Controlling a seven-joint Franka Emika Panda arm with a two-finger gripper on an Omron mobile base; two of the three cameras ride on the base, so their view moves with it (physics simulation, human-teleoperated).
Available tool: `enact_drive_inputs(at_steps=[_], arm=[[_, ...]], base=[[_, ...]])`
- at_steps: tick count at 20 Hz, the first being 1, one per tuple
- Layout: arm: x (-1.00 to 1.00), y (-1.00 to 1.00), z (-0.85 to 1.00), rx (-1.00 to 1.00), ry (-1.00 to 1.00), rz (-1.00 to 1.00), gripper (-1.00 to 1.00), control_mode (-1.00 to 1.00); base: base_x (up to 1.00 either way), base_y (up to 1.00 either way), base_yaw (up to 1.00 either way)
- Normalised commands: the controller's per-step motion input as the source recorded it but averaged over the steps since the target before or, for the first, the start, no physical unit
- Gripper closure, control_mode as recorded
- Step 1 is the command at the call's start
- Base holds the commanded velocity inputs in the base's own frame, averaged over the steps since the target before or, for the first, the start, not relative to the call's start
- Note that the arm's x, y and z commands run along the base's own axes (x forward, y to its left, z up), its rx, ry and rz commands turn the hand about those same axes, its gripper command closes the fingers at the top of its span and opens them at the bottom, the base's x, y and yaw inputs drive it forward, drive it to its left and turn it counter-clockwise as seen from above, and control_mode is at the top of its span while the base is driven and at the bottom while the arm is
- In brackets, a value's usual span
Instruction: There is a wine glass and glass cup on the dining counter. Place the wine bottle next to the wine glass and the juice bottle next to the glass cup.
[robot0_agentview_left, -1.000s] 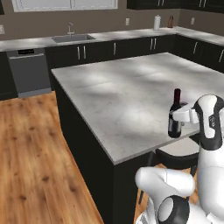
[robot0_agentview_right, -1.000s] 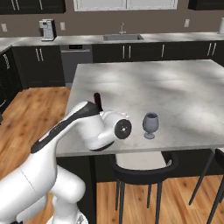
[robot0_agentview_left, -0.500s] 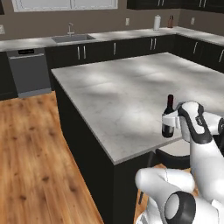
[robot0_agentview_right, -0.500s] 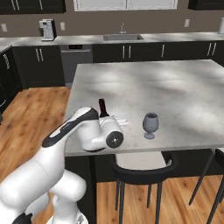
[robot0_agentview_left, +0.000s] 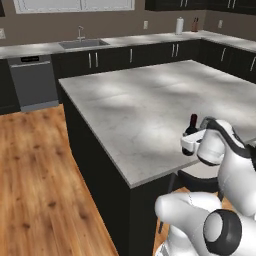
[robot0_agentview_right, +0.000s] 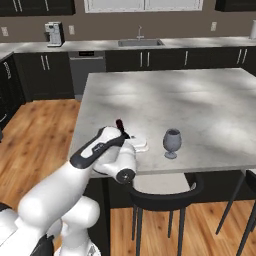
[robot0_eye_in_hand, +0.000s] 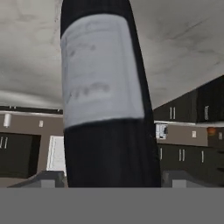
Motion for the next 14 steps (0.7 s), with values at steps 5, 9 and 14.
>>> enact_drive_inputs(at_steps=[5,9,14], arm=[[0.04,-0.18,-0.14,0.00,-0.08,-0.05,1.00,-1.00],[0.04,-0.08,-0.22,0.00,0.00,-0.04,1.00,-1.00],[0.08,-0.16,-0.03,0.00,0.00,-0.05,1.00,-1.00]], base=[[0.00,0.00,0.00],[0.00,0.00,0.00],[0.00,0.00,0.00]])
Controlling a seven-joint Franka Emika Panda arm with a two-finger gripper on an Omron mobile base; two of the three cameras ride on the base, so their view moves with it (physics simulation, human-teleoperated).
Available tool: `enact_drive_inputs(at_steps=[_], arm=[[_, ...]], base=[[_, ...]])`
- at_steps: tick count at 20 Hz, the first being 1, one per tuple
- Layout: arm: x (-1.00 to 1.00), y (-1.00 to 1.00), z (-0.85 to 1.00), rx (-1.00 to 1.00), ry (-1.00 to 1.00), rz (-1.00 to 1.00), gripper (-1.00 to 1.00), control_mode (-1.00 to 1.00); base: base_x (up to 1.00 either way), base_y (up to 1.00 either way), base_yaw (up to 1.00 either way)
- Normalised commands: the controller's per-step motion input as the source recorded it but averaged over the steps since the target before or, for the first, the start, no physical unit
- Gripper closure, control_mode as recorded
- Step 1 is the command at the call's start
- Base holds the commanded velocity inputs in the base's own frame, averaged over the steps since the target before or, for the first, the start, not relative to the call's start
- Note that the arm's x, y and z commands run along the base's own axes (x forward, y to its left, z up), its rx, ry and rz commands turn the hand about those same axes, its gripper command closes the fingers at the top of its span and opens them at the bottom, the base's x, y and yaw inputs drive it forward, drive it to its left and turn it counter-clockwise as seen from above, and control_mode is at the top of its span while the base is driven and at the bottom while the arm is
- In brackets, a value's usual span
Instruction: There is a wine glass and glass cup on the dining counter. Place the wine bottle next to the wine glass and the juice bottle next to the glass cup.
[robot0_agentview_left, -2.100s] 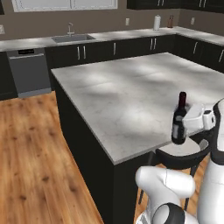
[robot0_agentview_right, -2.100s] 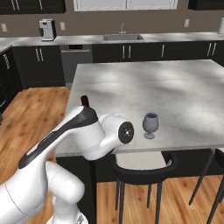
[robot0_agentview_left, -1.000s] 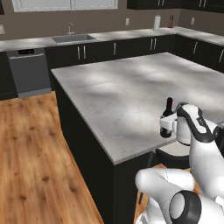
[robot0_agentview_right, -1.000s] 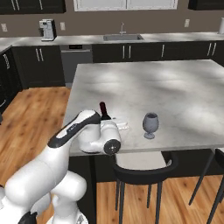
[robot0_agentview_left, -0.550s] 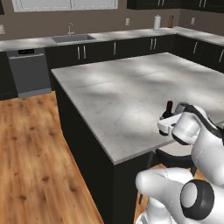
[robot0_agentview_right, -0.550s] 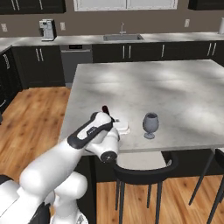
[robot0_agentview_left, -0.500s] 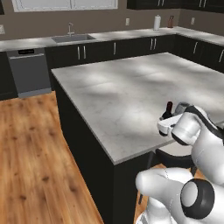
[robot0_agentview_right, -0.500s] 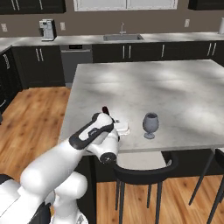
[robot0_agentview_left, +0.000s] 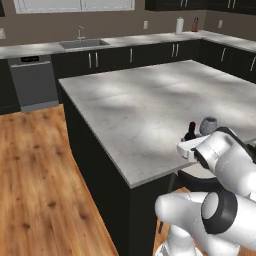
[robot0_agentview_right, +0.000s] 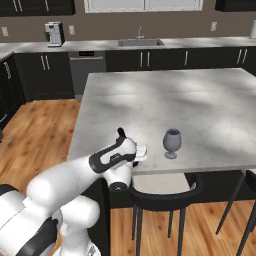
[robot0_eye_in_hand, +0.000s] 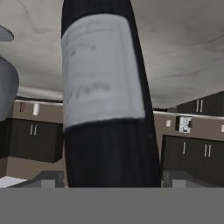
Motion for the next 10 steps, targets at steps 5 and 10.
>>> enact_drive_inputs(at_steps=[5,10], arm=[[0.28,-0.22,0.00,0.00,0.00,-0.05,1.00,-1.00],[0.47,-0.11,-0.04,0.00,0.00,-0.04,1.00,-1.00]], base=[[0.00,0.00,0.00],[0.00,0.00,0.00]])
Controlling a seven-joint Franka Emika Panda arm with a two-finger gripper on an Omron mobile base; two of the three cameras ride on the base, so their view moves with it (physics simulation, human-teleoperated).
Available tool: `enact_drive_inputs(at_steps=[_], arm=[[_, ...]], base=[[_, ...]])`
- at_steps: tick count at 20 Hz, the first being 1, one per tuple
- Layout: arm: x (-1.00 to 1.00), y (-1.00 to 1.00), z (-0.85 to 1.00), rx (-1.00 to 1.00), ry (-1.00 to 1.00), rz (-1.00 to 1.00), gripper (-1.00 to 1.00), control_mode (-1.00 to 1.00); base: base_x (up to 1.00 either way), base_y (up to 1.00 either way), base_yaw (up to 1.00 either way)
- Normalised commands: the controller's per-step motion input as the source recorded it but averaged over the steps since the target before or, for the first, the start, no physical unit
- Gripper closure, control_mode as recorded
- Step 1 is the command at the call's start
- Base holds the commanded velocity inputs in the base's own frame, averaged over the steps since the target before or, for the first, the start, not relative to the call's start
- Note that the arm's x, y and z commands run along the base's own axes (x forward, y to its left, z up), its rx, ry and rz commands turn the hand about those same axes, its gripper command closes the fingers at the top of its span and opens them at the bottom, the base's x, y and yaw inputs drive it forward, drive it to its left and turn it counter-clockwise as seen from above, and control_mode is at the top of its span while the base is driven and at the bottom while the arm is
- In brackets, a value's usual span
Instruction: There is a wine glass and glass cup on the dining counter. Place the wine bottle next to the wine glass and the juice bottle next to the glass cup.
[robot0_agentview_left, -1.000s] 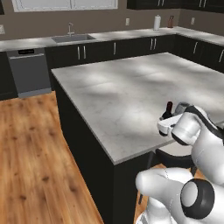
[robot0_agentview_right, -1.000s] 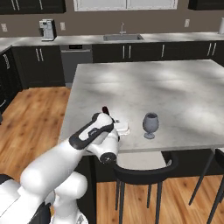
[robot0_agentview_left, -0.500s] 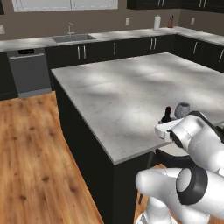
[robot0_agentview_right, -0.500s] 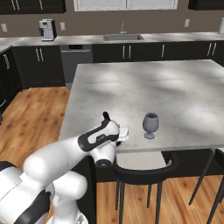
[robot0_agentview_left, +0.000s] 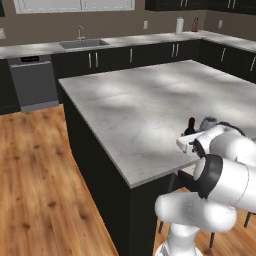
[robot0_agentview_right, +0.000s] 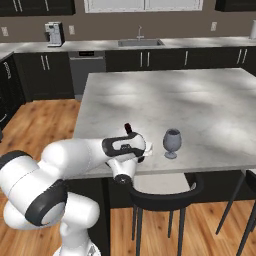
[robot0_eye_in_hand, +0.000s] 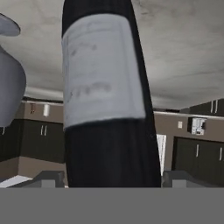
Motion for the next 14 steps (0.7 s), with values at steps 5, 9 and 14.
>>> enact_drive_inputs(at_steps=[5,9,14], arm=[[0.13,-0.13,-0.26,0.00,0.00,0.00,1.00,-1.00],[0.13,-0.11,-0.31,0.00,0.00,0.00,1.00,-1.00],[0.16,-0.04,-0.11,0.00,0.00,0.00,1.00,-1.00]], base=[[0.00,0.00,0.00],[0.00,0.00,0.00],[0.00,0.00,0.00]])
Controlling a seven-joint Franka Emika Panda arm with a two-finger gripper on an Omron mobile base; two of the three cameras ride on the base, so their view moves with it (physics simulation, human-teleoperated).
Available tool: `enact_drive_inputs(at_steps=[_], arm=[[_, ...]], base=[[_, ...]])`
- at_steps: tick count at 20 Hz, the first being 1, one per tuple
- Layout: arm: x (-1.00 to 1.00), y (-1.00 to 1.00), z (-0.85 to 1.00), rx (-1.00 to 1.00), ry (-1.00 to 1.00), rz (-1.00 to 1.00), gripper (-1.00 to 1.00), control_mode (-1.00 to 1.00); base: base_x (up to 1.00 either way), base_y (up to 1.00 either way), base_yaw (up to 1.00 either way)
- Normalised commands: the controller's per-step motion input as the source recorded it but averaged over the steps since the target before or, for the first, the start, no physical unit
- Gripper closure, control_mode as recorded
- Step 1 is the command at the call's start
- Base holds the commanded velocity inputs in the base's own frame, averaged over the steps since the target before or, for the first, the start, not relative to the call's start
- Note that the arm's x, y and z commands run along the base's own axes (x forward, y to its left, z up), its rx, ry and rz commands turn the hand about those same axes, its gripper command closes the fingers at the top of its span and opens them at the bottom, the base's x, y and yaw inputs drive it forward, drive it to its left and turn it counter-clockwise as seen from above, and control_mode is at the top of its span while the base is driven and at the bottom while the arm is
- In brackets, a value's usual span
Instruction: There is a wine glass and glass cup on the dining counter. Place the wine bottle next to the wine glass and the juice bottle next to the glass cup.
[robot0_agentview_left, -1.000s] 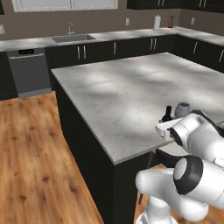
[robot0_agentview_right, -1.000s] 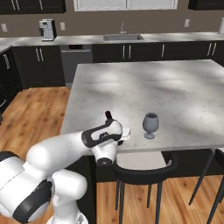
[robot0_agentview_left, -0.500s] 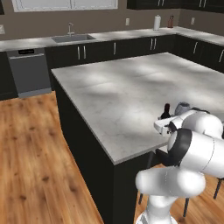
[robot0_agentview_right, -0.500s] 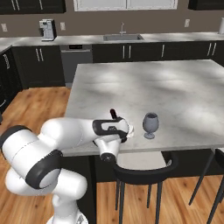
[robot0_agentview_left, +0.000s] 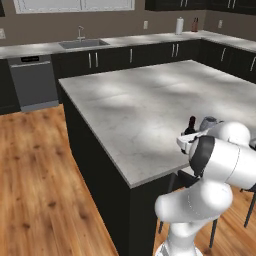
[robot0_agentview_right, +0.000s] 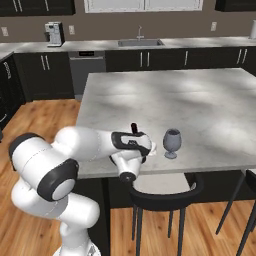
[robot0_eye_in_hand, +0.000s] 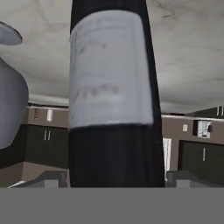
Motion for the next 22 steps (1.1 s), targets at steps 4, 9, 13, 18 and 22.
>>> enact_drive_inputs(at_steps=[4,9,13,18,22], arm=[[0.01,-0.01,-0.04,0.00,0.00,0.00,1.00,-1.00],[0.03,0.00,0.01,0.01,0.00,0.00,-1.00,-1.00],[0.00,0.00,0.24,0.01,0.00,0.00,-1.00,-1.00],[-0.02,0.00,0.51,0.00,0.00,0.00,-1.00,-1.00],[-0.20,-0.05,0.49,0.01,0.00,0.00,-1.00,-1.00]], base=[[0.00,0.00,0.00],[0.00,0.00,0.00],[0.00,0.00,0.00],[0.00,0.00,0.00],[0.00,0.00,0.00]])
